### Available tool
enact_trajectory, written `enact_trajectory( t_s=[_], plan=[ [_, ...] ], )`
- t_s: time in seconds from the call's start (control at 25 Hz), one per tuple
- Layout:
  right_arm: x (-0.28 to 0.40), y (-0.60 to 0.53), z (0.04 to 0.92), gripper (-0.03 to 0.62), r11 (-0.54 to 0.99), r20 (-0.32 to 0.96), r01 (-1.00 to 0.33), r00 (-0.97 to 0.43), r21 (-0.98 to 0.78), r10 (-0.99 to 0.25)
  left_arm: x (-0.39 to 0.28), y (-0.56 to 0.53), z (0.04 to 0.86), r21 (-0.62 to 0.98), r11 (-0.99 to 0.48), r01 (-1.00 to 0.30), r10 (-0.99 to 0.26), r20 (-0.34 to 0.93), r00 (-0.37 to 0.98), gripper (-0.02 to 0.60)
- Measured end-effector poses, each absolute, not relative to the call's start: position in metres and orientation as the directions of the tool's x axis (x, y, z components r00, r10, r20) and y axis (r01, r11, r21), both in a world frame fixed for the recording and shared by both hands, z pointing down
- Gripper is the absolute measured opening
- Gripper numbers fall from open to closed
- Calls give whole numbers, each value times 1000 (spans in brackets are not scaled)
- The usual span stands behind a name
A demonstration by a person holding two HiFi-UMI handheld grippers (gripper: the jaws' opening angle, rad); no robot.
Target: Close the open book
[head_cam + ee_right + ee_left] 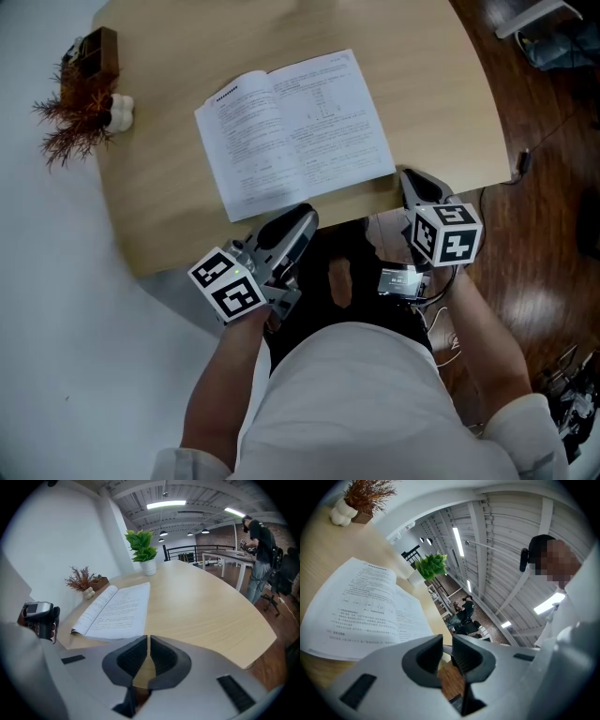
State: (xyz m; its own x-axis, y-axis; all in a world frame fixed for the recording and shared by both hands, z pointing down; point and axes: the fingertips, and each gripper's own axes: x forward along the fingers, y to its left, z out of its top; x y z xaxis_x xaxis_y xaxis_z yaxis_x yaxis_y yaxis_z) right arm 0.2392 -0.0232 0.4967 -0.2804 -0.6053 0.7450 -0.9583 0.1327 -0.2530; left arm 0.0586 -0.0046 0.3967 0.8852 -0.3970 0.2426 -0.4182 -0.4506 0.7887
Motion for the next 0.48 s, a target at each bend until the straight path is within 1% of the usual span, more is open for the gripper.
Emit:
enact_trajectory(
  t_s=[0.24, 0.48],
  plan=[
    [242, -27, 476, 3, 147, 719, -963, -268, -228, -641, 56, -7, 385, 784, -478, -397, -399, 208, 893, 35],
    [223, -30, 440, 3, 221, 668, -953, -303, -208, -680, 44, -9, 371, 761, -507, -404, -415, 194, 889, 35]
  ],
)
